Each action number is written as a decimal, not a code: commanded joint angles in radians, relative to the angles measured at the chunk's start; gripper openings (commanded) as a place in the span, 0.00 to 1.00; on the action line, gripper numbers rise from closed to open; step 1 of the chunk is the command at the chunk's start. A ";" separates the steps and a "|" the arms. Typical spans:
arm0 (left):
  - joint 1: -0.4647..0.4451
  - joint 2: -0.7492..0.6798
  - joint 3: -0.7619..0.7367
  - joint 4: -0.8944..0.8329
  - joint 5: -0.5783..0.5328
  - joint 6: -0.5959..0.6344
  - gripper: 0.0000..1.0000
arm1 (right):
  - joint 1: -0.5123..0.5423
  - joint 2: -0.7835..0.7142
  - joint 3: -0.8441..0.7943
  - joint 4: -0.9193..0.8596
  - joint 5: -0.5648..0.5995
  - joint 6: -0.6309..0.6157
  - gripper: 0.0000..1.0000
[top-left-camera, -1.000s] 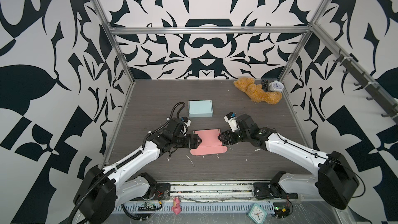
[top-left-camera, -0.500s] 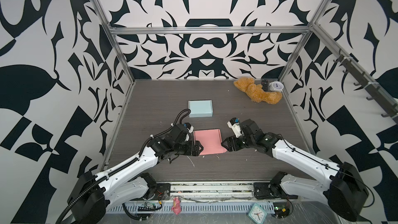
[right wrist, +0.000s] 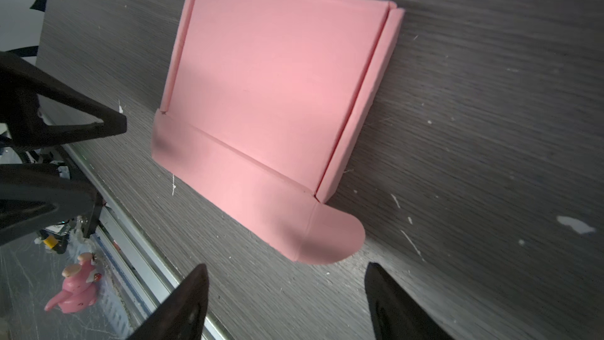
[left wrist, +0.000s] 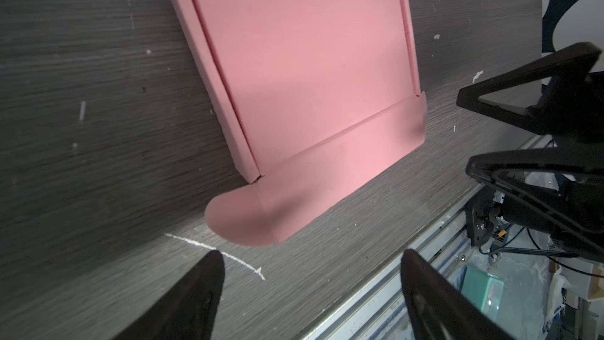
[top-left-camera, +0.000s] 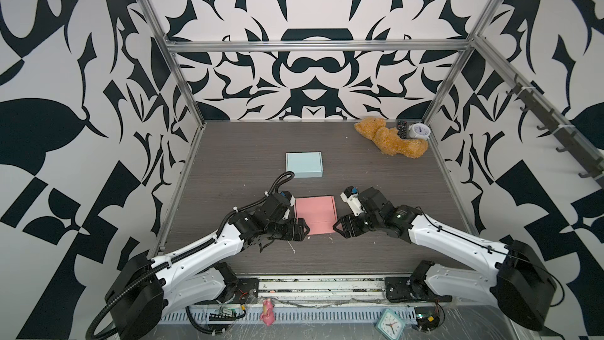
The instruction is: Fold the paper box
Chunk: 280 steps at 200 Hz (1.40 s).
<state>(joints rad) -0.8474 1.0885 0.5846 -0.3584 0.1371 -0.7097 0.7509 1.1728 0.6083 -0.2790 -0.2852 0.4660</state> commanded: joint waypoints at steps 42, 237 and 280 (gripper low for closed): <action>-0.004 0.039 -0.020 0.073 0.013 -0.011 0.87 | 0.029 0.047 -0.008 0.088 -0.006 0.030 0.78; -0.015 0.170 -0.022 0.203 0.049 -0.002 0.86 | 0.072 0.144 -0.008 0.199 -0.037 0.069 0.80; -0.016 0.162 -0.031 0.202 0.044 -0.003 0.86 | 0.080 0.145 -0.010 0.190 -0.015 0.065 0.80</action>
<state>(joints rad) -0.8589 1.2575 0.5671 -0.1707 0.1761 -0.7071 0.8211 1.3254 0.5991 -0.1104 -0.3096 0.5247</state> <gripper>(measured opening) 0.859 0.797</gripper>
